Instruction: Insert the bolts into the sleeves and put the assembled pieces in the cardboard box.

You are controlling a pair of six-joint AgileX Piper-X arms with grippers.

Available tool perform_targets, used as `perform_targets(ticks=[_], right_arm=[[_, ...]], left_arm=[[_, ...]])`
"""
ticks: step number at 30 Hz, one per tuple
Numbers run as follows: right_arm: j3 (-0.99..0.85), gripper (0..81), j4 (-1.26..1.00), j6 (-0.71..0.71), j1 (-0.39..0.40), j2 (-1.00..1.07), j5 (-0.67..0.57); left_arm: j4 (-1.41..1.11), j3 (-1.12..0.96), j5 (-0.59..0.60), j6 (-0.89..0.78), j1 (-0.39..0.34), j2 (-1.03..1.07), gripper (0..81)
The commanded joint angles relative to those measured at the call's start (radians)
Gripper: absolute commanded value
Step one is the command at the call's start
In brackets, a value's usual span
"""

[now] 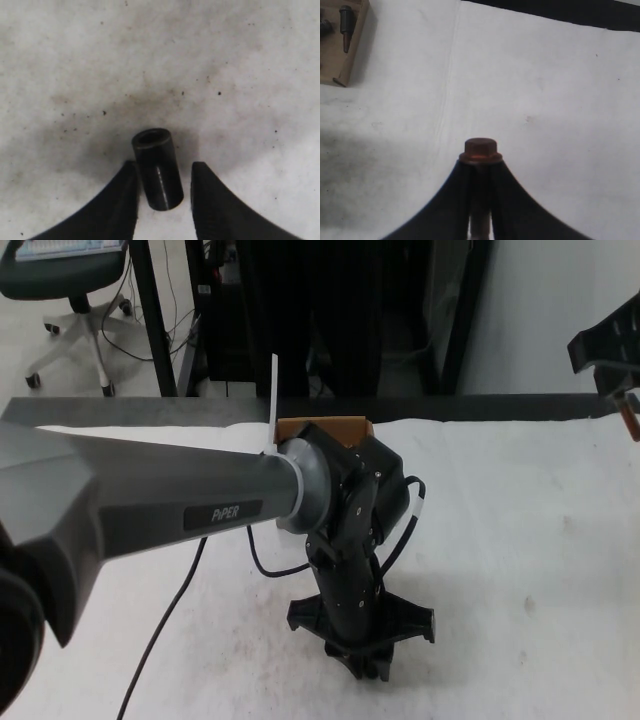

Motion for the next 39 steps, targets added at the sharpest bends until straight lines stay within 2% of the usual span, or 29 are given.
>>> perform_targets(ticks=[1, 10, 14, 16, 18, 28, 30, 35, 39], right_arm=[[-0.002, 0.8, 0.003, 0.0, -0.003, -0.009, -0.008], [-0.002, 0.8, 0.003, 0.0, -0.003, -0.009, -0.008], [-0.002, 0.8, 0.003, 0.0, -0.003, -0.009, -0.008], [-0.002, 0.8, 0.003, 0.0, -0.003, -0.009, -0.008], [-0.002, 0.8, 0.003, 0.0, -0.003, -0.009, -0.008], [-0.002, 0.8, 0.003, 0.0, -0.003, -0.009, -0.005], [-0.002, 0.8, -0.001, 0.0, -0.003, -0.009, -0.005], [-0.002, 0.8, -0.045, 0.066, -0.014, -0.011, -0.018], [-0.002, 0.8, -0.141, 0.188, -0.062, -0.027, -0.22]], left_arm=[[-0.03, -0.001, -0.032, 0.008, -0.004, 0.016, 33.7], [-0.048, -0.001, -0.032, 0.008, -0.004, 0.016, 33.7], [-0.043, -0.001, -0.032, 0.008, -0.004, 0.016, 31.2], [-0.022, -0.001, -0.04, 0.008, -0.004, 0.016, 19.7], [0.002, -0.001, -0.043, 0.036, -0.004, 0.016, 0.8], [-0.076, -0.022, -0.038, 0.168, 0.009, -0.031, 0.3], [-0.109, -0.03, -0.081, 0.256, 0.014, -0.083, 0.3], [-0.163, -0.031, -0.282, 0.531, 0.013, -0.28, 0.3], [-0.226, -0.015, -0.299, 0.57, 0.038, -0.466, 0.3]])
